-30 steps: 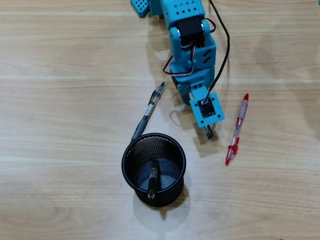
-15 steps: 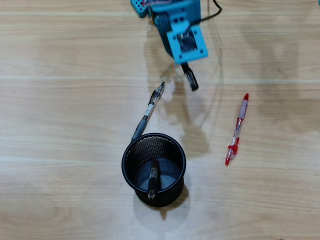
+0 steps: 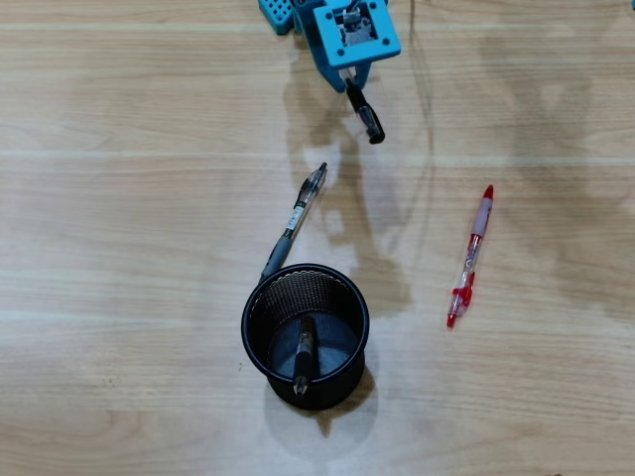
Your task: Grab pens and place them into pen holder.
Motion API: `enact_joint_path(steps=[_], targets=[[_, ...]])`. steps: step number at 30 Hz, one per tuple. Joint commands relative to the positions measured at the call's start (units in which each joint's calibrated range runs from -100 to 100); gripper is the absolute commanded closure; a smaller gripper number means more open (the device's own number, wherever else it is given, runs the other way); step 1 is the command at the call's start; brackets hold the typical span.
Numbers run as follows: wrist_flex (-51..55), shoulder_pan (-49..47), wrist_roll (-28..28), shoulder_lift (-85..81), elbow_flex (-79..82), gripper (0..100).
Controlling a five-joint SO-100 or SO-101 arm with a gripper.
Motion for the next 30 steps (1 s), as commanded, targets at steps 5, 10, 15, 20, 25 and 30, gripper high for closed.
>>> enact_joint_path(steps=[5,10,15,20,25,30], targets=[[-28.0,1.3,2.1,-1.9,3.3,98],[-54.7,3.8,2.1,2.1,10.0,98],[-71.1,5.4,1.8,7.5,11.1,98],[-86.7,7.9,1.7,15.0,10.5,98],[-96.2,9.3,1.6,22.0,10.3,98],[-99.2,9.5,-1.1,29.2,8.0,98]])
